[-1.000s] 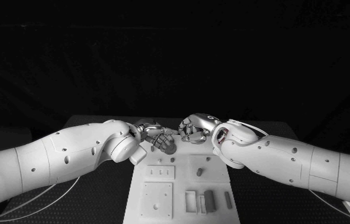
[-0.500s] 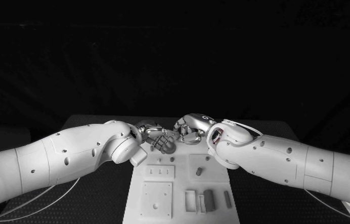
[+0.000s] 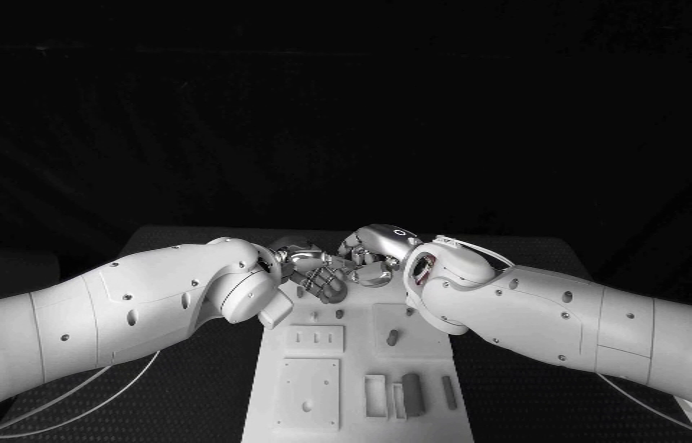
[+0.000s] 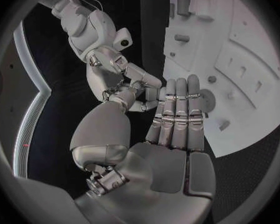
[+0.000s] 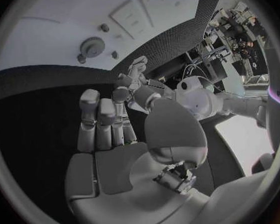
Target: Assemble the parts on the task board
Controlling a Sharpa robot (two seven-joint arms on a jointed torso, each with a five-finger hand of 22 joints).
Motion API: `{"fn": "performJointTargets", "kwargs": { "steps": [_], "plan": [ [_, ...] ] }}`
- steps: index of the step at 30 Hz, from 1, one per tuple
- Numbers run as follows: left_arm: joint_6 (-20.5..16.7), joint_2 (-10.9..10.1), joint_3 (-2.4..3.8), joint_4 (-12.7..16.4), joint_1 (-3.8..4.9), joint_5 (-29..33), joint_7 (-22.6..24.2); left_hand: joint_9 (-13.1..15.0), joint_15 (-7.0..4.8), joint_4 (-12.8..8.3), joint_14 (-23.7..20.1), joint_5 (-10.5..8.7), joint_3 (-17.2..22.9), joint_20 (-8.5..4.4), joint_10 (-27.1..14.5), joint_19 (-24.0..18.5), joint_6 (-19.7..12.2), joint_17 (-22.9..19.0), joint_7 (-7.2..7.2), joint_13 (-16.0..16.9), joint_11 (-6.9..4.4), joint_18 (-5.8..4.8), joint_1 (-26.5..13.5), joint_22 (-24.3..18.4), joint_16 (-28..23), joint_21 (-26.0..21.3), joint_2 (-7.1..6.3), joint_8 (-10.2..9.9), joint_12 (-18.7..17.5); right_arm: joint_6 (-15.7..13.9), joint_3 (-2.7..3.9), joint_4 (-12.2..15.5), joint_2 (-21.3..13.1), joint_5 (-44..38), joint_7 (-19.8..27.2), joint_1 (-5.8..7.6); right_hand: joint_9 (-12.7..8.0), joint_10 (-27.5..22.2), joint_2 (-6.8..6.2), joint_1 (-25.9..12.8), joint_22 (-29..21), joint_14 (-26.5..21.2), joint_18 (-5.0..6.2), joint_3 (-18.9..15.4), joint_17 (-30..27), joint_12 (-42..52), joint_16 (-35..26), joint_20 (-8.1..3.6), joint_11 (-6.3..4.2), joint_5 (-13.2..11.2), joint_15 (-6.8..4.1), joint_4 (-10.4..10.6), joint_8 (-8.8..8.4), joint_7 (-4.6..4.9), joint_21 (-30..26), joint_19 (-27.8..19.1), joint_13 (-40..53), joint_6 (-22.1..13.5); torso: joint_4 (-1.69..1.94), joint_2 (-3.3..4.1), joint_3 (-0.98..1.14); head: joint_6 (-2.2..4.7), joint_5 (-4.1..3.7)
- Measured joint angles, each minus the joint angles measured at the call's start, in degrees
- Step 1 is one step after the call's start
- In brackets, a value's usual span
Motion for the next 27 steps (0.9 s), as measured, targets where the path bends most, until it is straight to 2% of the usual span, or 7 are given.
{"fn": "performJointTargets", "kwargs": {
  "steps": [3,9,16,20,21,27],
  "plan": [
    [-0.1,0.0,-0.04,0.0,-0.02,0.4,0.1,0.0,0.0,0.0,0.0,0.0,0.0,0.0,0.0,0.0,0.0,0.1,0.0,0.1,0.0,-0.23,0.0,0.0,0.0,0.0,0.45,0.0,0.0,0.0,0.0,0.0,0.1,0.0,0.0,-0.01,0.0,0.0,0.0,0.0,0.0,0.0,0.0,0.0,0.0,0.0,0.0,0.0,0.0,0.0,0.0,0.0,0.0,0.0,0.0,0.0,0.0,0.0,0.0,-0.01,0.01,-0.03,-0.01],
    [-0.2,0.0,-0.09,-0.1,-0.06,1.1,0.1,0.0,0.0,0.0,0.0,0.0,0.0,0.0,0.0,0.0,0.0,0.2,0.0,0.2,0.0,0.23,0.0,0.1,0.0,0.0,0.48,0.0,0.0,0.0,0.07,-0.2,0.3,0.0,0.0,-0.12,0.0,0.0,0.0,0.0,0.0,0.0,0.0,0.0,0.0,0.0,0.0,0.01,0.0,0.0,0.01,0.0,0.01,0.0,0.0,0.0,0.0,0.0,0.03,-0.01,0.01,-0.15,-0.05],
    [-0.2,-0.1,-0.15,-0.1,-0.14,1.8,0.1,0.0,0.0,0.0,0.0,0.0,0.0,0.01,0.0,0.0,0.0,0.3,0.01,0.3,0.0,0.33,0.3,0.2,-0.2,-0.2,1.26,-0.2,0.0,0.0,0.13,-0.5,0.4,0.0,0.0,-0.34,0.0,0.0,-0.15,-0.1,0.0,0.0,0.0,0.0,0.0,0.0,0.0,0.01,0.0,0.0,0.02,0.0,0.01,0.0,0.0,0.0,0.0,0.0,0.06,-0.02,-0.03,-0.18,-0.08],
    [-0.2,-0.1,-0.19,0.0,-0.19,2.1,0.2,-0.1,0.0,-0.3,0.0,0.0,-0.1,0.01,0.0,0.0,-0.1,0.5,0.1,0.5,0.0,0.34,0.6,0.4,-0.5,-0.2,2.49,-0.3,-0.2,0.0,0.16,-0.7,0.5,0.1,0.0,-0.5,0.0,0.0,-0.15,-0.1,0.0,-0.1,0.0,0.0,0.0,0.0,0.0,0.02,0.0,0.0,0.06,0.0,0.01,0.0,0.0,0.0,0.0,0.0,0.06,-0.02,-0.03,-0.22,-0.09],
    [-0.2,-0.1,-0.2,0.0,-0.2,2.1,0.2,-0.1,0.0,-0.7,0.0,0.0,0.1,0.01,0.0,0.0,-0.1,0.6,0.1,0.6,0.0,0.35,0.9,0.5,-0.5,-0.2,3.33,-0.3,-0.2,0.0,0.17,-0.7,0.5,0.2,0.1,-0.54,0.0,0.0,-0.15,-0.1,0.0,-0.1,0.0,0.0,0.0,0.0,0.0,0.02,0.0,0.0,0.06,0.0,0.01,0.0,0.0,0.0,0.0,0.0,0.06,-0.02,-0.03,-0.23,-0.09],
    [-0.1,-0.2,-0.22,-0.1,-0.23,2.6,0.4,-0.2,0.0,-1.8,0.0,0.0,0.1,0.21,-0.1,-0.2,-0.2,1.0,0.05,1.0,0.14,0.39,1.6,0.7,-0.8,-0.6,5.98,-0.3,-0.5,-0.1,0.19,-0.3,0.2,0.5,0.1,-0.63,0.0,0.0,-0.15,-0.1,0.0,-0.1,0.01,0.1,0.0,0.0,0.0,-0.1,0.0,0.0,0.07,-0.2,0.01,0.0,0.0,0.3,0.0,0.0,0.06,-0.02,-0.04,-0.27,-0.03]
  ]
}}
